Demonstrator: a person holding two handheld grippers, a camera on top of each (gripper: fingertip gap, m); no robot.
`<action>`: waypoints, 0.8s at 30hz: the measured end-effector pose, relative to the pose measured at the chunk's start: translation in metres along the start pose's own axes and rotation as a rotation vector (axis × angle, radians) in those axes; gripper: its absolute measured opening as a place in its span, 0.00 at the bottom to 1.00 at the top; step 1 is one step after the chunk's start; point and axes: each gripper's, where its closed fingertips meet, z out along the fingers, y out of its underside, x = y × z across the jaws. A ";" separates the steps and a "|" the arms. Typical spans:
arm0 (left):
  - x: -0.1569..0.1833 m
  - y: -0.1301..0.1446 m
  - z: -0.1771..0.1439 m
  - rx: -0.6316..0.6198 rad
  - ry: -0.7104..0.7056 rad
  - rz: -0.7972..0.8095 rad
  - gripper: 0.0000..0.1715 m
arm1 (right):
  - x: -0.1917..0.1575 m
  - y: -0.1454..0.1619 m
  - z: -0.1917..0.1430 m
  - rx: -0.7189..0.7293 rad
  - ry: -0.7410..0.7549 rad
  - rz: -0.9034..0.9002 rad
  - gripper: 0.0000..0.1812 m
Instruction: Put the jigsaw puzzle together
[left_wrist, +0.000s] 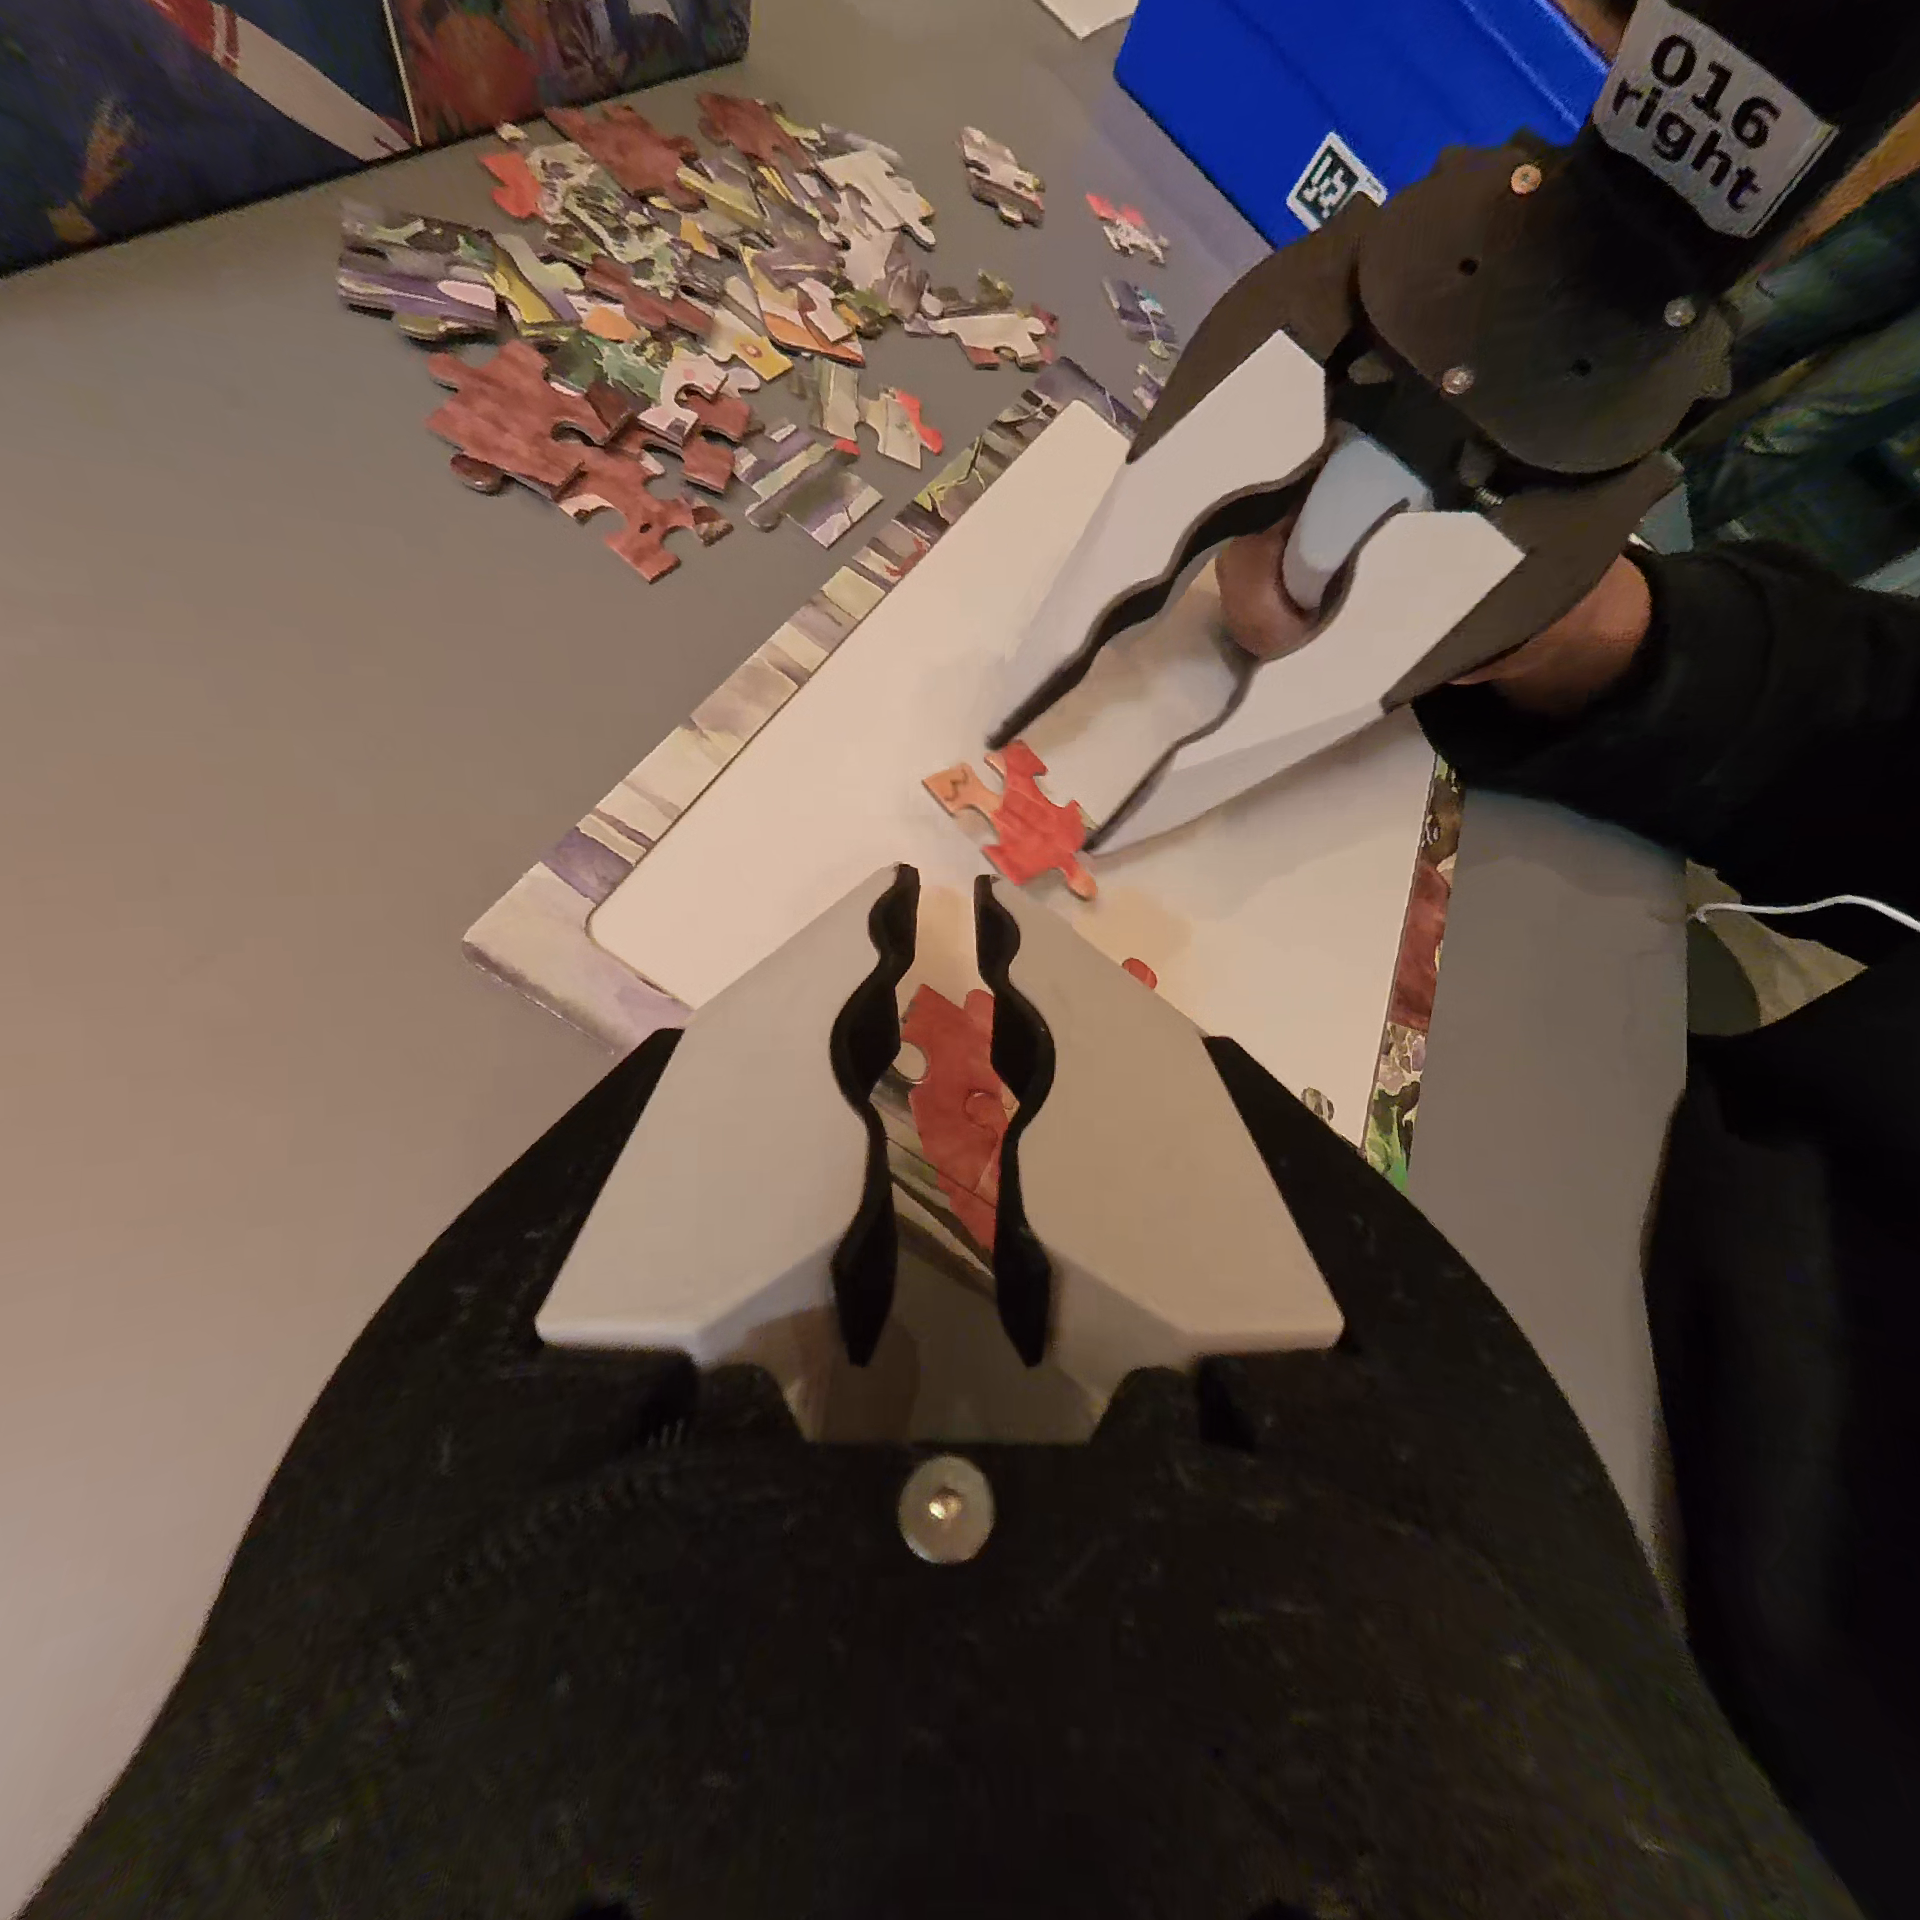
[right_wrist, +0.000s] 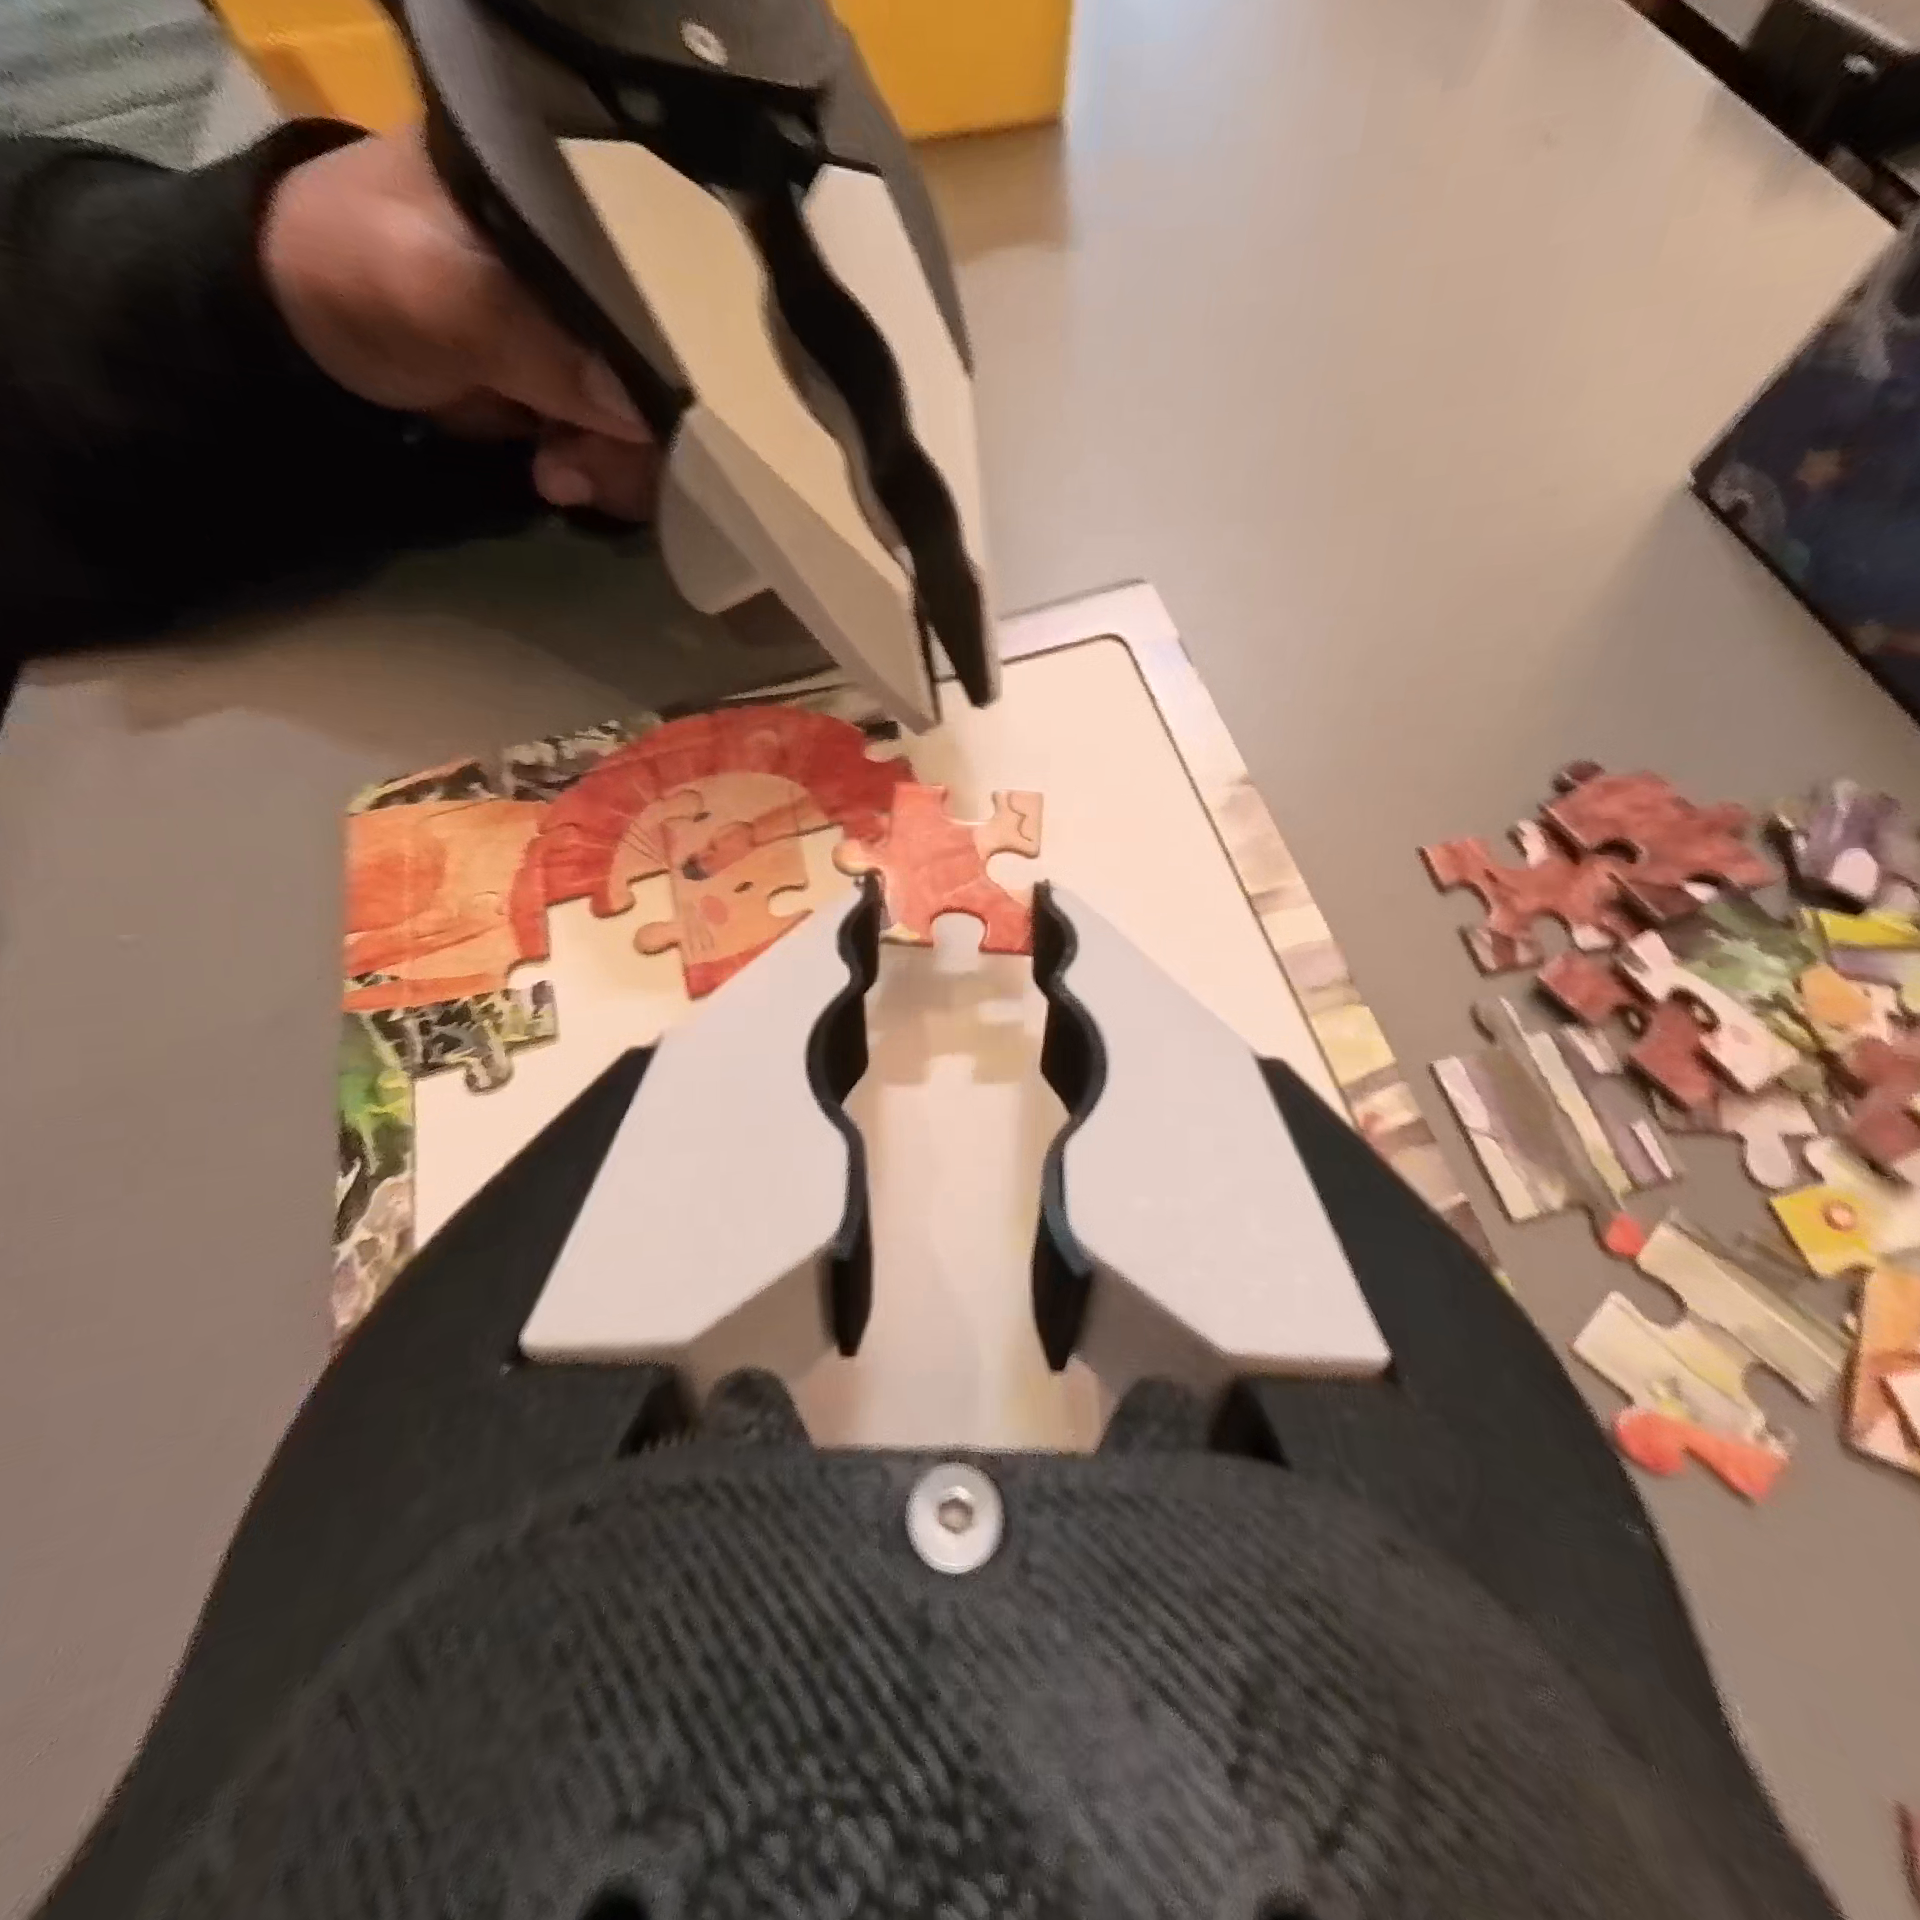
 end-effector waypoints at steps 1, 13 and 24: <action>0.000 0.000 0.000 0.000 -0.003 0.002 0.05 | -0.004 -0.002 0.000 0.007 -0.023 -0.024 0.15; -0.002 0.003 0.001 -0.023 -0.037 0.036 0.04 | -0.014 0.009 0.002 -0.099 -0.130 -0.250 0.04; -0.015 0.004 -0.002 -0.020 -0.066 0.006 0.04 | -0.010 0.003 0.016 -0.264 -0.261 -0.362 0.25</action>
